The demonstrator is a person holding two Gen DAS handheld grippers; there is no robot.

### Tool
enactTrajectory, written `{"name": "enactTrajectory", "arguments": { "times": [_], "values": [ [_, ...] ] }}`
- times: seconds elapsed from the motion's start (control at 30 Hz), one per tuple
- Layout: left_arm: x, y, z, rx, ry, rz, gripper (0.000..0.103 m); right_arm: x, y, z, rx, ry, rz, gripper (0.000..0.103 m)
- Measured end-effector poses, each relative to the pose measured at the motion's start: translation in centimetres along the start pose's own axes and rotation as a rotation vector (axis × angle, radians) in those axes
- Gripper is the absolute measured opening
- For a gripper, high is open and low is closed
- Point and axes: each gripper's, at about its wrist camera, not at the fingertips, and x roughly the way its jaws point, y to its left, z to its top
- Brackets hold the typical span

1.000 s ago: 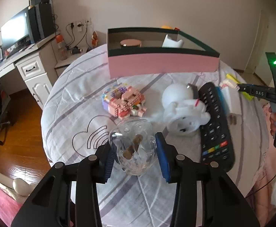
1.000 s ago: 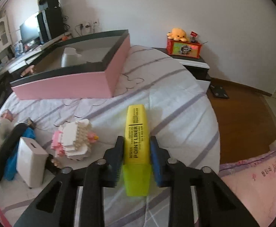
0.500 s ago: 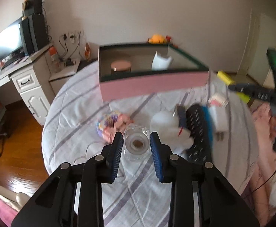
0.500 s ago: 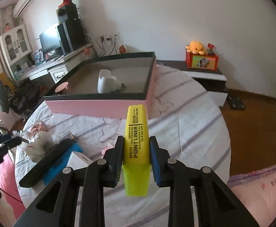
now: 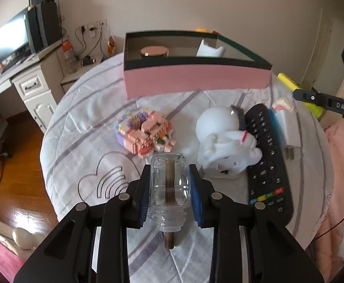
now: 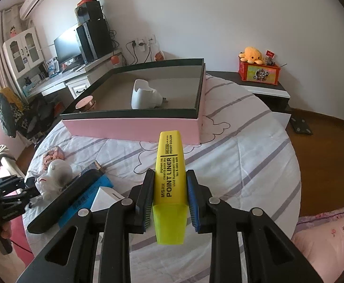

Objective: Organize rigid objects
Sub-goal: 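Lift bottle with left gripper while right gripper carries the highlighter over the pink box, then open left gripper to drop the bottle in the box while right gripper releases the highlighter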

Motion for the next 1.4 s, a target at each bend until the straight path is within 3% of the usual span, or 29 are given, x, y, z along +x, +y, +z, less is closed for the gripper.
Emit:
{"name": "enactTrajectory", "arguments": {
  "times": [0.23,0.53,0.77,0.97,1.23,1.4],
  "values": [
    [-2.8,-0.1,3.6,0.022,-0.094,-0.026,0.03,-0.8,1.1,2.0,-0.033,-0.031,0.009,0.027],
    [-1.9,-2.0,13.9,0.147,-0.137,-0.027,0.03,0.4,3.3,8.0,-0.112,-0.059,0.03,0.027],
    [4.1,-3.0,21.7,0.187,-0.055,-0.028,0.03,5.5,3.4,13.2,-0.139,-0.009,0.022,0.027],
    [11.2,-2.8,25.8,0.181,0.064,-0.022,0.03,11.3,1.3,15.7,-0.126,0.079,-0.004,0.027],
    [18.2,-2.2,26.8,0.174,0.184,0.003,0.03,17.1,0.1,16.6,-0.132,0.194,-0.038,0.027],
    [19.8,-1.7,26.3,0.16,0.21,0.031,0.031,17.9,-0.2,16.5,-0.133,0.214,-0.041,0.027]
  ]
}}
